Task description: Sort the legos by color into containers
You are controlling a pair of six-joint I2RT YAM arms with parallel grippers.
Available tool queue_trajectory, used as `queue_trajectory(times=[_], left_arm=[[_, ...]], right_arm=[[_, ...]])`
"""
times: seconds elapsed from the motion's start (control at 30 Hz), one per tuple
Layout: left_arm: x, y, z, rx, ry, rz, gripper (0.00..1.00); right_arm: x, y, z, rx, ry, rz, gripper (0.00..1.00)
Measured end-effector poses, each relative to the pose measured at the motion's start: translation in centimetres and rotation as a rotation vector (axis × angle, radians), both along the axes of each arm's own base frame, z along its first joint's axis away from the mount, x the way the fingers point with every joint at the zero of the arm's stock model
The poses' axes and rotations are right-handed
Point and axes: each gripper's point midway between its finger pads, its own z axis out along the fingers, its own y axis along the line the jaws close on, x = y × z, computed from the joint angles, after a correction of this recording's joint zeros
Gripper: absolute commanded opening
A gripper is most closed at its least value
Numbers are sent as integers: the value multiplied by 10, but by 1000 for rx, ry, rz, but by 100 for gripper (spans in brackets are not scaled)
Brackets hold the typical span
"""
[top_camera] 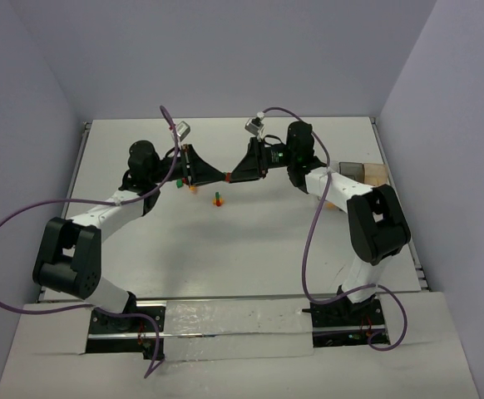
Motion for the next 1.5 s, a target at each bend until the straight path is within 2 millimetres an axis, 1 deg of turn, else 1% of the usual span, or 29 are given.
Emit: queue_trajectory(times=[0.2,0.23,0.43,0.47,0.63,0.73,0.8,0.87,0.93,1.0,1.03,1.07,1.13,1.23,1.3,1.33,1.4,1.5], left_arm=[[-3,-4,-1,3,-1,-13,0],[-4,-5,-2,5,-2,-16,0],[-5,-5,-6,17,-5,-16,0],[-4,-5,-6,19,-2,-15,0],[0,0,-12,36,-1,1,0],[11,13,-17,52,6,42,0],[21,24,-21,68,7,80,0],[30,33,-27,99,-2,117,0],[41,38,-30,152,-35,156,0],[51,36,-31,225,-93,191,0],[55,34,-30,260,-125,203,0],[58,29,-29,305,-168,216,0],[63,17,-24,389,-260,232,0],[60,-9,-22,497,-389,208,0],[56,-22,-27,554,-430,178,0],[56,-24,-32,580,-438,170,0],[61,-22,-45,635,-432,168,0],[69,-15,-67,705,-403,168,0]], right_arm=[[-1,2,-2,-4,-5,0,39],[-1,2,-2,-4,-8,0,36],[-2,2,-4,-9,-6,4,3],[-2,2,-5,-11,-5,4,0],[-1,0,-9,-17,-4,-4,0],[-2,-10,-13,-28,2,-24,0],[2,-24,-16,-47,-1,-57,0],[18,-46,-22,-89,-16,-132,0],[40,-71,-28,-168,-51,-236,0],[66,-100,-34,-278,-119,-361,0],[73,-115,-37,-334,-155,-413,0],[76,-131,-41,-390,-179,-462,0],[76,-162,-48,-512,-214,-539,0],[82,-217,-56,-696,-247,-657,0],[88,-258,-64,-814,-248,-730,0],[89,-279,-69,-871,-238,-761,0],[89,-320,-81,-977,-204,-813,0],[85,-371,-99,-1107,-142,-861,0]])
